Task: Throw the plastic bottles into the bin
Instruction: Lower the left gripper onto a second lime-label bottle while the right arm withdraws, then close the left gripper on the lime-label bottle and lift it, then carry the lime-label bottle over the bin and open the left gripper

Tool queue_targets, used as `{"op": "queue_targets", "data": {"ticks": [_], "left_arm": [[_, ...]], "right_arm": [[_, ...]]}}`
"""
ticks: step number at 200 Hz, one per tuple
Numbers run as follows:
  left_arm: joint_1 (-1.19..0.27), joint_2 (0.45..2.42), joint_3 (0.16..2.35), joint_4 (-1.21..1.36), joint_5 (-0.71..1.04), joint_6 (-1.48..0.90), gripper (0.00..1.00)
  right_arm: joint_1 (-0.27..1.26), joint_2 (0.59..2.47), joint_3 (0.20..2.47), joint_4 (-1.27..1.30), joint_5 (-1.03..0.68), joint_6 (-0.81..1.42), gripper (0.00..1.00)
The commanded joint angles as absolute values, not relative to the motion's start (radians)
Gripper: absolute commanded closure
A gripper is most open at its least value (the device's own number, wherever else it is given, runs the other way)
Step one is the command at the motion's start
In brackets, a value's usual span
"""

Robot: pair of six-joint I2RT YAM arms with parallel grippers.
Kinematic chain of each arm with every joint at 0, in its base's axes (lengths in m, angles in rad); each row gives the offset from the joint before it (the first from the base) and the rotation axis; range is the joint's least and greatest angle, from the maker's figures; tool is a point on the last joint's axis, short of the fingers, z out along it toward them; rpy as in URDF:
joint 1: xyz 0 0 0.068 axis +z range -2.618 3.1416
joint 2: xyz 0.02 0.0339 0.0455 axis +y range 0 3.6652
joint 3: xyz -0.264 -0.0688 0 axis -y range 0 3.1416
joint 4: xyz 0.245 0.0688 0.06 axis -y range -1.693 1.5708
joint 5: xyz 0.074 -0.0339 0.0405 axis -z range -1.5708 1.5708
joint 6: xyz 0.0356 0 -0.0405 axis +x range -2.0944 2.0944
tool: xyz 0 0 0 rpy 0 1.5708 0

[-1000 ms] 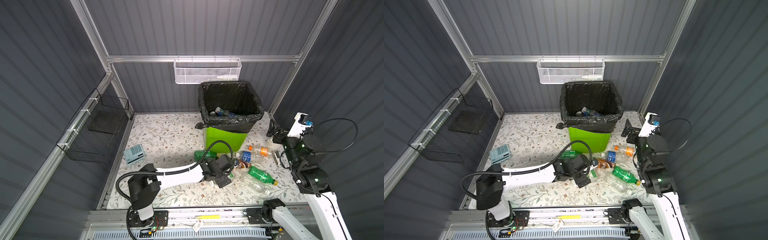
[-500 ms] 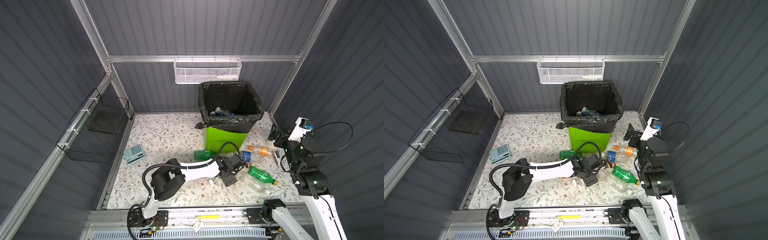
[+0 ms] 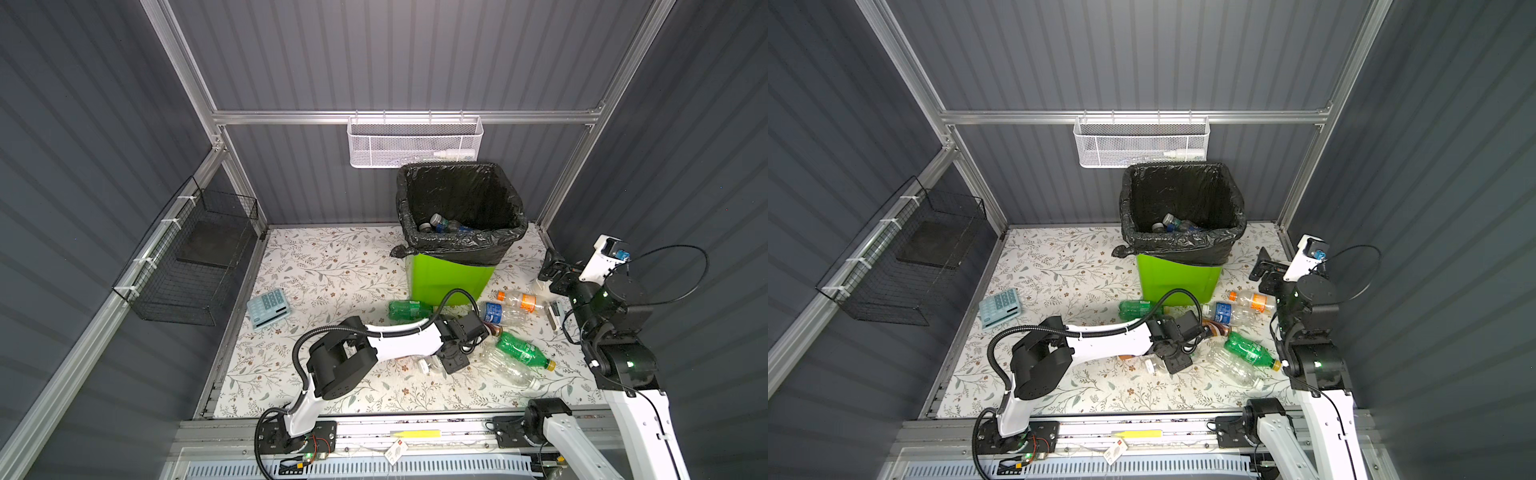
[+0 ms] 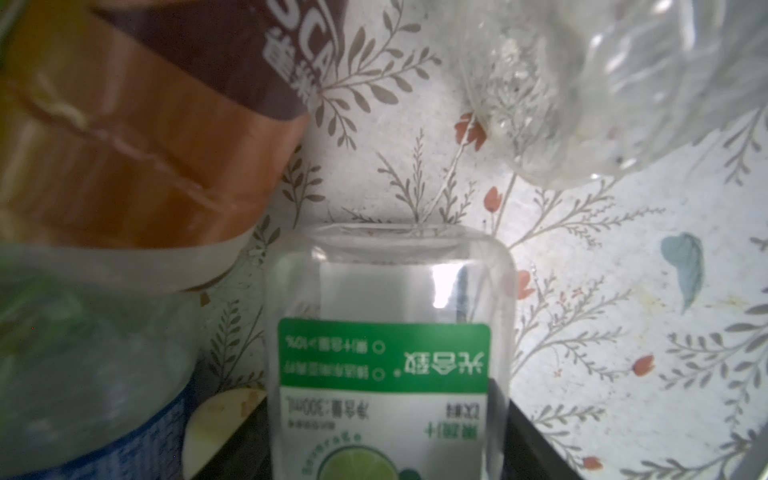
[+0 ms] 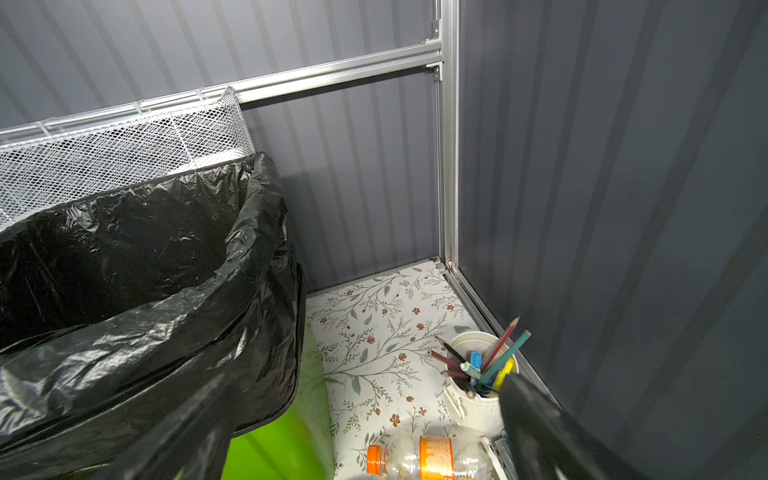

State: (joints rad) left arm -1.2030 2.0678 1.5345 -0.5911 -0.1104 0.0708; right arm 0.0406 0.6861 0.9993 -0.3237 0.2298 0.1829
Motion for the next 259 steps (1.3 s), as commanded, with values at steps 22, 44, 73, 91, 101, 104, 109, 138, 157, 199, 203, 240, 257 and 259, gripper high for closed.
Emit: {"op": "queue_targets", "data": {"ticks": [22, 44, 73, 91, 101, 104, 109, 138, 157, 199, 203, 240, 257, 259], "left_arm": [[-1.202, 1.907, 1.525, -0.522, -0.147, 0.107, 0.35], [-1.202, 1.806, 1.529, -0.494, -0.156, 0.140, 0.35], [-1.203, 1.581, 1.531, -0.436, -0.129, 0.252, 0.35], [-1.203, 1.413, 1.536, -0.354, -0.178, 0.378, 0.35], [-1.203, 1.334, 1.546, -0.294, -0.230, 0.454, 0.34], [-1.203, 1.313, 1.548, -0.272, -0.248, 0.477, 0.34], [-1.203, 1.283, 1.553, -0.231, -0.273, 0.517, 0.34], [-1.202, 1.155, 1.560, 0.040, -0.382, 0.691, 0.38], [-1.203, 1.097, 1.530, 0.228, -0.377, 0.731, 0.39], [-1.188, 1.170, 1.555, 0.466, -0.350, 0.781, 0.41], [-1.176, 1.198, 1.576, 0.453, -0.340, 0.762, 0.41], [-0.829, 1.602, 1.916, 0.134, 0.024, 0.184, 0.34], [-0.815, 1.900, 2.370, -0.285, 0.089, 0.160, 0.12], [-0.815, 1.937, 2.431, -0.329, 0.096, 0.160, 0.07]], "right_arm": [[0.026, 0.679, 0.988, -0.323, 0.206, 0.207, 0.01], [0.020, 0.677, 0.989, -0.318, 0.207, 0.209, 0.01], [0.008, 0.677, 1.006, -0.309, 0.215, 0.194, 0.01], [-0.001, 0.675, 1.020, -0.303, 0.216, 0.189, 0.01], [-0.004, 0.673, 1.020, -0.295, 0.213, 0.192, 0.01], [-0.005, 0.671, 1.020, -0.294, 0.213, 0.194, 0.01], [-0.006, 0.670, 1.019, -0.290, 0.211, 0.197, 0.01], [-0.009, 0.665, 1.002, -0.273, 0.203, 0.219, 0.01], [-0.012, 0.661, 1.000, -0.272, 0.199, 0.219, 0.01], [-0.015, 0.650, 1.003, -0.273, 0.186, 0.224, 0.01], [-0.015, 0.650, 1.003, -0.273, 0.182, 0.227, 0.01], [-0.016, 0.652, 0.991, -0.270, 0.111, 0.261, 0.01], [-0.015, 0.646, 0.997, -0.287, 0.081, 0.245, 0.01], [-0.015, 0.645, 0.999, -0.292, 0.079, 0.240, 0.01]]}}
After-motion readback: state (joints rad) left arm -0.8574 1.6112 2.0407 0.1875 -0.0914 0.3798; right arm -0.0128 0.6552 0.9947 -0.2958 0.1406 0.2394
